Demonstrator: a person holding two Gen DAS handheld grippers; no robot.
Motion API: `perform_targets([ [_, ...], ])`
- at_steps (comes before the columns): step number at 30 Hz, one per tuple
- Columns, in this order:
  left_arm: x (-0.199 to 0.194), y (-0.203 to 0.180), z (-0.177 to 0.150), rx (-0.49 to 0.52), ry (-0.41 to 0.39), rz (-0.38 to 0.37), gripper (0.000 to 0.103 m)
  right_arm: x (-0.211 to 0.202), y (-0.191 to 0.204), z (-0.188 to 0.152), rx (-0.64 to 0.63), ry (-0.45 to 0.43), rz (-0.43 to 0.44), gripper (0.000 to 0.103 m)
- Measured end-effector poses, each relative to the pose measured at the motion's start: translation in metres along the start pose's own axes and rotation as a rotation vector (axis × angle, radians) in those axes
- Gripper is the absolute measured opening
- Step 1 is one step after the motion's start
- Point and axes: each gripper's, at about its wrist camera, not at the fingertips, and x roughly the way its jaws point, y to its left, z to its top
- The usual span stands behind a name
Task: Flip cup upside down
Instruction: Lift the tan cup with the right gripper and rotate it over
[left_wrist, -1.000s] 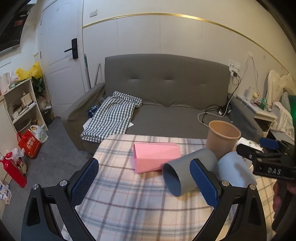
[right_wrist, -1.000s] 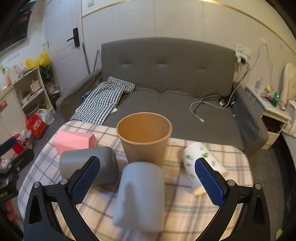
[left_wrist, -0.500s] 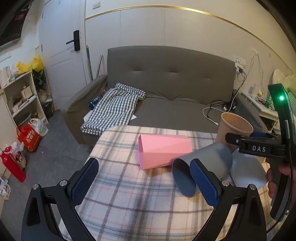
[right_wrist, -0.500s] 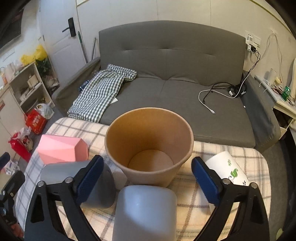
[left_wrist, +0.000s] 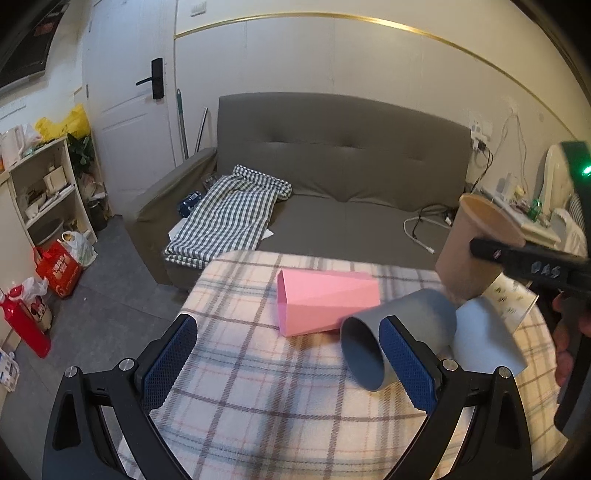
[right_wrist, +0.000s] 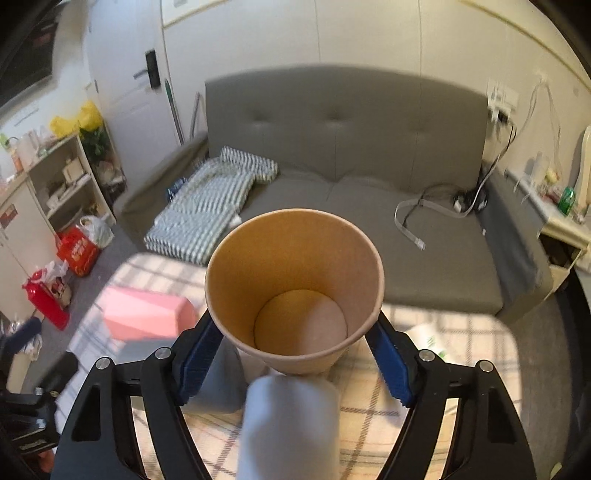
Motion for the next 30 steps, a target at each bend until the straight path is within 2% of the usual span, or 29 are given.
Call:
perform_targets([
  [6,-0.038,0.003,0.014,-0.001,-0.060,-0.001,0.102,-0.073,0.015,0.021,-0.039,-0.047,0.026,0.077],
  [9,-0.065,0.009,0.018,-0.006,-0.096,0.005,0.102,-0.103,0.025,0.015,-0.045,-0.019,0.079,0.077],
  [13,-0.093,0.017,0.015,-0.008,-0.124,0.014,0.102,-0.130,0.052,-0.015,-0.090,0.075,0.146,0.077],
  [15,-0.104,0.024,0.008,-0.009,-0.126,0.028,0.102,-0.132,0.064,-0.035,-0.101,0.136,0.173,0.077],
  [18,-0.111,0.030,-0.005,-0.008,-0.113,0.037,0.102,-0.121,0.081,-0.073,-0.106,0.280,0.233,0.077],
  [23,-0.115,0.038,-0.027,0.006,-0.072,0.064,0.102,-0.100,0.088,-0.113,-0.053,0.418,0.278,0.077],
  [25,-0.114,0.041,-0.034,0.006,-0.055,0.069,0.102,-0.087,0.083,-0.122,0.010,0.458,0.283,0.077],
  [27,-0.112,0.042,-0.036,0.003,-0.048,0.068,0.102,-0.073,0.075,-0.127,0.063,0.480,0.248,0.077],
  [30,-0.105,0.041,-0.042,0.002,-0.034,0.066,0.102,-0.069,0.070,-0.122,0.117,0.436,0.262,0.078],
])
